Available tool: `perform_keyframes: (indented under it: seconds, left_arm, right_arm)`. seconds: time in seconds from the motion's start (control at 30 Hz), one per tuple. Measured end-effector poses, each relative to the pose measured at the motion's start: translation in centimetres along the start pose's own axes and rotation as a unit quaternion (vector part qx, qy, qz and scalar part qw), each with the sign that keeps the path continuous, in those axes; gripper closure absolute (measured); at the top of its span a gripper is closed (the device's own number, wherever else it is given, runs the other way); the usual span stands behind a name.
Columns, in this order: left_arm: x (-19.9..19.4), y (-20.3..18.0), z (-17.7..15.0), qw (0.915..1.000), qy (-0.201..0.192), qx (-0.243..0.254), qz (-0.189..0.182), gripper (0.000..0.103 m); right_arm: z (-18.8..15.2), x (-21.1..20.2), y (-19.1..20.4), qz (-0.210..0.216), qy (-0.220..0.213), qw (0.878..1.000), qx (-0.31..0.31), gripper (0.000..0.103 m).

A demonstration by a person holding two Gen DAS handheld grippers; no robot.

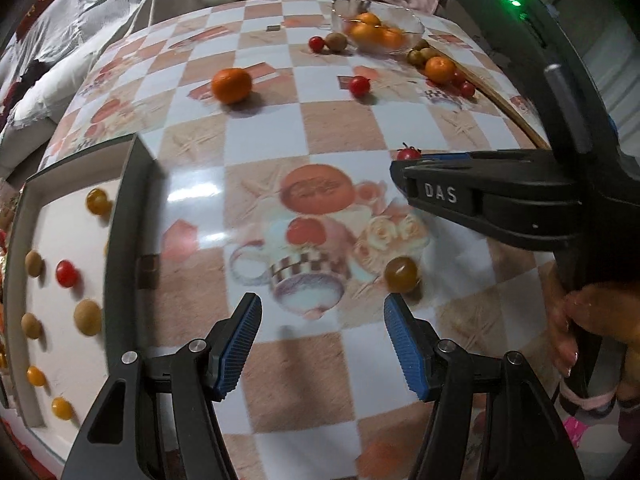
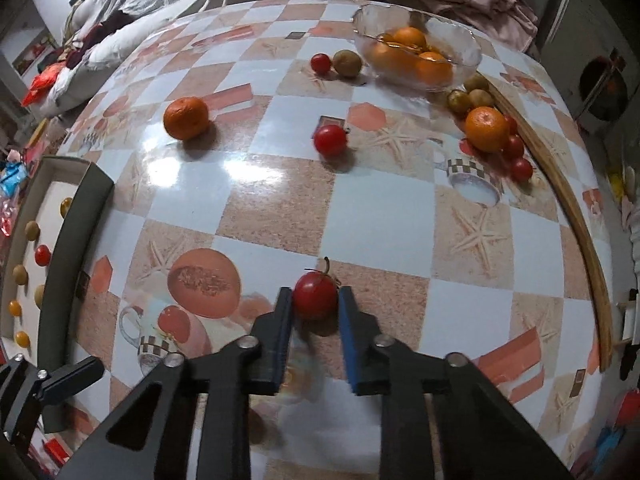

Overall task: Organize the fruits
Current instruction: 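Move both open grippers back toward the remaining tomatoes on the table, then grasp a dark brown cherry tomato with the left gripper while the right gripper grasps a red tomato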

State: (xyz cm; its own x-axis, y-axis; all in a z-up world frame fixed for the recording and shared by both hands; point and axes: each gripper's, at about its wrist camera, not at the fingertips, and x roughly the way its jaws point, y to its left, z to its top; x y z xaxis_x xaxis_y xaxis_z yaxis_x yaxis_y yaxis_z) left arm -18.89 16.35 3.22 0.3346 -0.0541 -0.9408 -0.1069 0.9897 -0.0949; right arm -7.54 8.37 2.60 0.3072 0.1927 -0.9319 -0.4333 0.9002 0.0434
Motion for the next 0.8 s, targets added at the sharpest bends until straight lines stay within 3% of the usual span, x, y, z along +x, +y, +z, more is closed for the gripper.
perform_keyframes:
  seconds: [0.3,0.5,0.6,0.7,0.8]
  left_arm:
    - [1.9,-3.2,1.8,0.9996,0.002,0.026,-0.013,0.038]
    - [3.4,-4.2,2.4,0.9993,0.014,0.035,0.01,0.039]
    - [3.4,-4.3,2.4,0.9987,0.011,0.041,0.027,0.053]
    - [3.0,-4.0,2.5,0.9989,0.018,0.039,-0.022,0.082]
    - [2.8,-3.8,2.6,0.9985,0.021,0.034,-0.037,0.082]
  right_arm:
    - [-0.6,-0.4,-4.2,-0.006,-0.001,0.999,0.042,0.08]
    - [-0.8,-0.5,-5.1,0.001,-0.003,0.999,0.052,0.08]
    - [-0.9,-0.5,-5.0,0.002,-0.004,0.998,0.056,0.08]
    - [-0.9,-0.5,-5.0,0.002,-0.004,0.998,0.056,0.08]
    - [-0.9,-0.5,-5.1,0.002,-0.003,0.998,0.057,0.08]
